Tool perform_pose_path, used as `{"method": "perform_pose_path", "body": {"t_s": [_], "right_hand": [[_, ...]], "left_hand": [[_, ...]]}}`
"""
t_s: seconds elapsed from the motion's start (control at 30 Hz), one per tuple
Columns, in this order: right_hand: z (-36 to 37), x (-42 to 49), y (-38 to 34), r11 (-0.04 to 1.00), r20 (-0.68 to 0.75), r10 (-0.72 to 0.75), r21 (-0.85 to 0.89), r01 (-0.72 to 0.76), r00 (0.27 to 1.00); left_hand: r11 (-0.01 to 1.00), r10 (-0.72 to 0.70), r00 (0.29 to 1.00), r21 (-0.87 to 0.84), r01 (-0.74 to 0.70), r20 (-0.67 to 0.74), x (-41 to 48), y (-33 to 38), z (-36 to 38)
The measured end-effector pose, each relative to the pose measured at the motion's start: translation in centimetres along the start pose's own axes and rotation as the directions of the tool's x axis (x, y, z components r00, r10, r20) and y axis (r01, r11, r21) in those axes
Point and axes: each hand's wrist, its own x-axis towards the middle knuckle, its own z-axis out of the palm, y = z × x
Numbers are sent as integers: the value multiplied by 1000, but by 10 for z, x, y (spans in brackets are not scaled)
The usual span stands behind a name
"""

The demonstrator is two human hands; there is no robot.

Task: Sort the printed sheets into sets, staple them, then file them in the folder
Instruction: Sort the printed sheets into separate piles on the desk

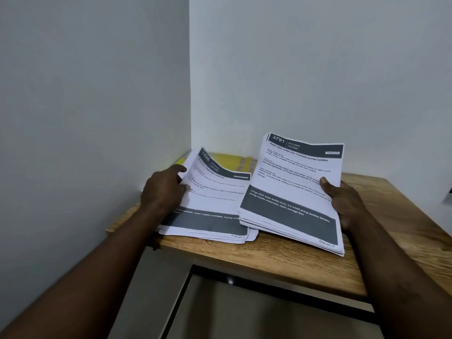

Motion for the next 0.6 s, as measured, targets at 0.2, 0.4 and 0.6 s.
{"method": "perform_pose_path", "body": {"t_s": [0.2,0.4,0.6], "right_hand": [[-1,-8,-5,999,-24,-12,31,13,1000],[-3,-26,-8,997,3,-50,59,50,999],[-25,-38,-12,998,-32,-59,36,61,998]], "left_hand": [[982,156,985,119,-147,-69,3,36,-6],[937,60,991,-349,-15,118,4,74,2],[744,30,971,-653,137,238,-10,105,23]]}}
